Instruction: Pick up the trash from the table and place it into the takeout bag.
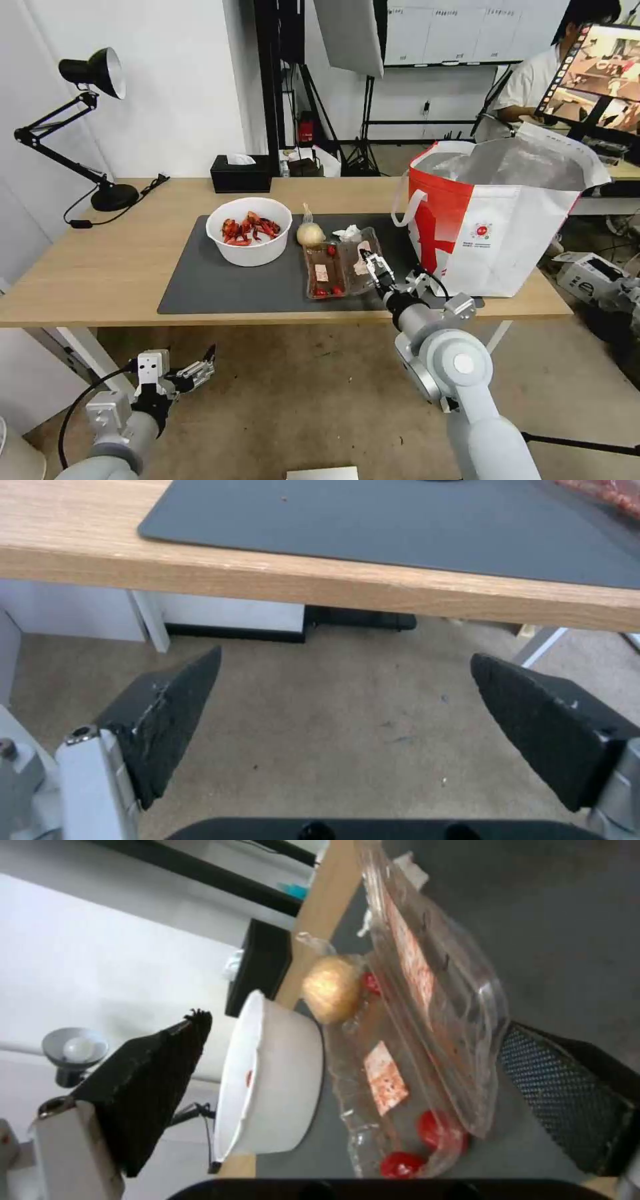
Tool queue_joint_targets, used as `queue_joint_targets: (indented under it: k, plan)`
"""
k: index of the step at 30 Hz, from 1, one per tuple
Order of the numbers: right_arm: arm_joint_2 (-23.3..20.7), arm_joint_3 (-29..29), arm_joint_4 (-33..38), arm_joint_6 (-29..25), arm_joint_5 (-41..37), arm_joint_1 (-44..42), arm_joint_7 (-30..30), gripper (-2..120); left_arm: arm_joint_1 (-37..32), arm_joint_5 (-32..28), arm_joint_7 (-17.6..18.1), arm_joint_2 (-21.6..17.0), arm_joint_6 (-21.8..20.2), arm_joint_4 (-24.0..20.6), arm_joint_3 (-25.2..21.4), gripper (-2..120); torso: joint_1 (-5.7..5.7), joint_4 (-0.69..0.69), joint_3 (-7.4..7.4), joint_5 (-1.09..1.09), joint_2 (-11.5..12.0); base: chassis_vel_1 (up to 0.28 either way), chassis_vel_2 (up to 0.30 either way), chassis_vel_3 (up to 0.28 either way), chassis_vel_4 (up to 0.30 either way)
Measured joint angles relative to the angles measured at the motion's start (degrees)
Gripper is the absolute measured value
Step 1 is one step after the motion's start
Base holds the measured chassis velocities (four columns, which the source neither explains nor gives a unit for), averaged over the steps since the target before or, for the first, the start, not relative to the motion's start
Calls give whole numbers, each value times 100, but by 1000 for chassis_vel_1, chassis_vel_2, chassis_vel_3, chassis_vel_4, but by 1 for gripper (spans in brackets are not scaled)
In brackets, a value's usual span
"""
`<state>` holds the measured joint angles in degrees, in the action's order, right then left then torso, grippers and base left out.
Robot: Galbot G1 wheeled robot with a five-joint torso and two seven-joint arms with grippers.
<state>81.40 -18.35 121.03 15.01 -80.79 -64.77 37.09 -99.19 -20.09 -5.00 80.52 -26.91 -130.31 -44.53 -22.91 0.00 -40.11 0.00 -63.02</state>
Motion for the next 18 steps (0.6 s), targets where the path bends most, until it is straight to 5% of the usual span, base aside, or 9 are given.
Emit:
queue_joint_targets:
  k: [18]
  plan:
    - [-240,508,-521,344,-325,702,-481,100,-100,94,-2,50,64,-83,-9,100,0,0,0,0,0,0,0,0,0]
